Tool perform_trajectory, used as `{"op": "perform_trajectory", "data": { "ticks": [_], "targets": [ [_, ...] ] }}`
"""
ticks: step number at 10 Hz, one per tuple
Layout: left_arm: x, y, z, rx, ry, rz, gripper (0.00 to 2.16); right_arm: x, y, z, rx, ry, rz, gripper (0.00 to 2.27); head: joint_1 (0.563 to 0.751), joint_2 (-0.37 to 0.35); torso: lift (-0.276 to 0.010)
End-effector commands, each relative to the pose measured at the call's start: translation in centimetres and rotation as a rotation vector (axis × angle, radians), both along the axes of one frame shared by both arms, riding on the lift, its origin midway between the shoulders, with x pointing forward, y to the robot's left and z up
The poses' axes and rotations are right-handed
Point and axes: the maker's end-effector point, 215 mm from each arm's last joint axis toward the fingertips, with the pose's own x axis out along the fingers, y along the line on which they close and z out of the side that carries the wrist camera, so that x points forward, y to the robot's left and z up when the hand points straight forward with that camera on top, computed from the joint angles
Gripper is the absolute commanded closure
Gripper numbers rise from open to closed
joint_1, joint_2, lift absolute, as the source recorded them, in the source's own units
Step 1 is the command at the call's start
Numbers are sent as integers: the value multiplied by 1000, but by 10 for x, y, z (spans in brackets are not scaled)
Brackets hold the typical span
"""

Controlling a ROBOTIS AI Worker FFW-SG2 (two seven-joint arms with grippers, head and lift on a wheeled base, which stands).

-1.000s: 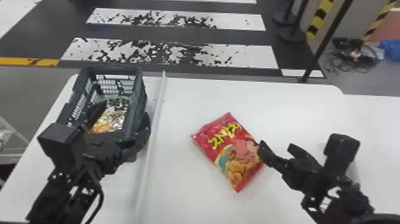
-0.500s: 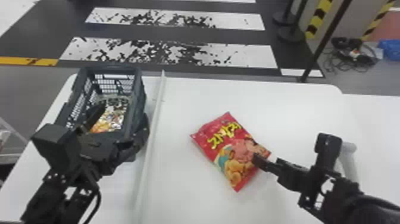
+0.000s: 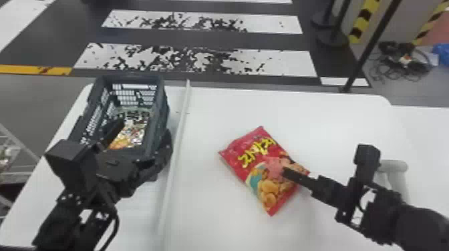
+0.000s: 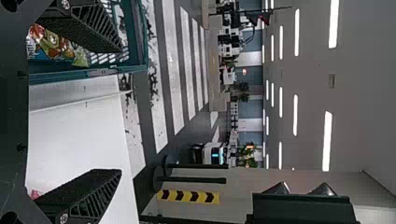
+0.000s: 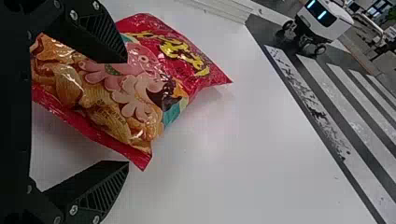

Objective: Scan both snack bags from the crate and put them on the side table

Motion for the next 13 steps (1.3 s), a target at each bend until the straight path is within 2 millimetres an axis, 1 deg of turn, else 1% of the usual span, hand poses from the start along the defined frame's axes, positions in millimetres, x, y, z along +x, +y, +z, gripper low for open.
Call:
{"op": "perform_trajectory", "data": {
  "ticks": [1,2,3,4,5,6,8,9,10,11,12,13],
  "targets": [
    [0,0,-2,0,3,0,76,0,9,-7,74,47,14,340,695,0,-87],
    [1,0,-3,-2,4,-1,76,-2,14,-9,118,73,34,981,695,8,-87],
    [1,1,-4,-2,6,1,76,-6,17,-9,132,93,53,1926,695,20,-87],
    [1,1,-4,-2,7,1,76,-7,17,-3,153,86,63,2250,695,26,-87],
    [1,0,-4,-4,8,1,76,-6,14,8,191,58,62,2253,695,30,-87],
    [1,0,-5,-2,11,0,76,-3,7,17,187,23,49,2253,695,30,-87],
    [0,-1,-6,-3,13,-1,76,6,-16,39,138,-51,16,2253,695,11,-87],
    [0,-1,-5,-5,10,-2,76,14,-31,54,103,-86,-6,2253,695,-8,-87],
    [0,-2,-5,-6,12,-3,76,22,-54,67,43,-114,-35,2253,695,-29,-87],
    [0,-2,-5,-5,9,-4,76,26,-75,82,-41,-131,-46,2253,695,-54,-87],
    [0,-2,-4,-4,7,-5,76,32,-100,95,-195,-156,-64,2253,695,-69,-87],
    [0,-2,-5,-4,10,-6,76,34,-119,103,-359,-171,-68,2253,695,-100,-87]
  ]
}}
